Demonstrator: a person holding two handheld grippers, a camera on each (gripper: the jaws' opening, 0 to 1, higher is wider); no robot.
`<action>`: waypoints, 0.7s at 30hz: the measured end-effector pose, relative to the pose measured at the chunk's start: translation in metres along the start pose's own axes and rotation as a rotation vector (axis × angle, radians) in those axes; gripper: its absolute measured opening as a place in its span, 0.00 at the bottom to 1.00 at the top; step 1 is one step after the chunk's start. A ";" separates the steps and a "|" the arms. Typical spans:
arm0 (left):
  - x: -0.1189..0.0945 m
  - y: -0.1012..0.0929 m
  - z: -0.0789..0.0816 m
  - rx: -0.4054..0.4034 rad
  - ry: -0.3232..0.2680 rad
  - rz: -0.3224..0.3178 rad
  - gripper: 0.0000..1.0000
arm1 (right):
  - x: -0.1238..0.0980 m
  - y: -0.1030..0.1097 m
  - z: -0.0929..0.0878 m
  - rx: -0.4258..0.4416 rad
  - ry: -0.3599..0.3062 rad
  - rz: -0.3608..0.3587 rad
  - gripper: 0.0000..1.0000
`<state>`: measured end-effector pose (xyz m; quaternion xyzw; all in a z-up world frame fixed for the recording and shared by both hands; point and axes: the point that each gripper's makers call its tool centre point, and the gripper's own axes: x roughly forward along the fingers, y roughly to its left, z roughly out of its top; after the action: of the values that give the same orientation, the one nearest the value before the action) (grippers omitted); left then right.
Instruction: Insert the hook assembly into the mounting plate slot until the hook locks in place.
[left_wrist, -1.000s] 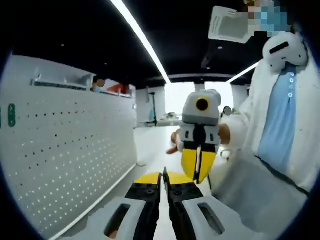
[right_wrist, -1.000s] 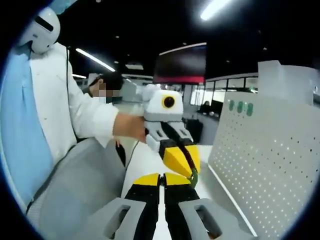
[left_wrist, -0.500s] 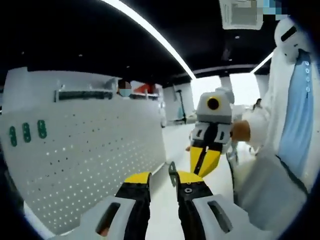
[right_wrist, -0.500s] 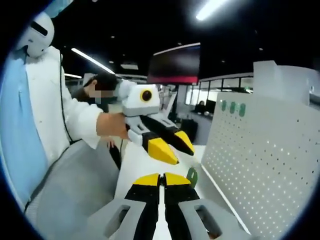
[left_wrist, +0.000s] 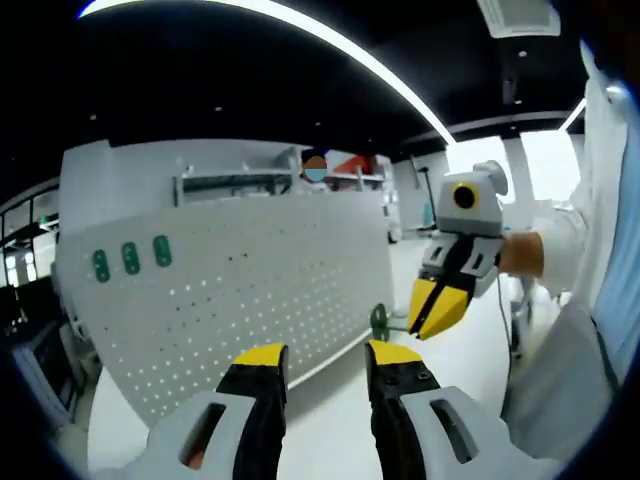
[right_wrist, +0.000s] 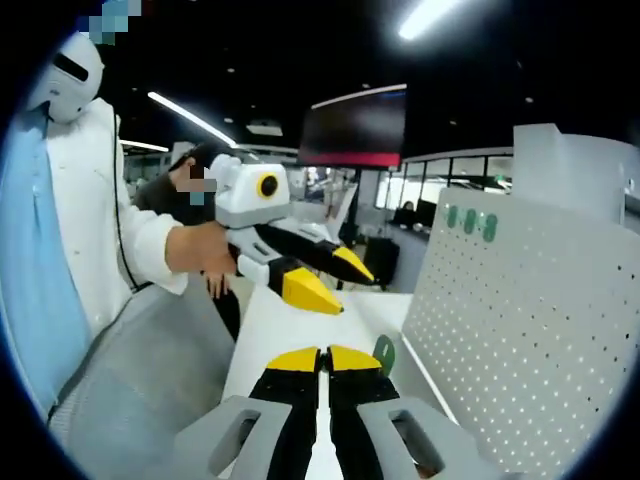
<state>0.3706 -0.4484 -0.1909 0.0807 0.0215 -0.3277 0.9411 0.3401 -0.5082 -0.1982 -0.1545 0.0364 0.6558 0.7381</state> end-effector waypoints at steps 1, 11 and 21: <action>-0.001 0.003 -0.001 -0.013 -0.002 0.011 0.36 | 0.001 -0.003 0.001 0.001 0.001 0.000 0.00; 0.000 0.013 -0.020 -0.035 -0.004 0.047 0.50 | 0.010 -0.028 0.020 0.003 -0.019 0.006 0.00; 0.004 0.010 -0.025 -0.057 0.002 0.036 0.57 | 0.016 -0.064 0.041 -0.033 -0.034 -0.016 0.00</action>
<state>0.3802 -0.4385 -0.2141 0.0546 0.0301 -0.3100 0.9487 0.3986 -0.4871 -0.1524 -0.1556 0.0118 0.6530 0.7411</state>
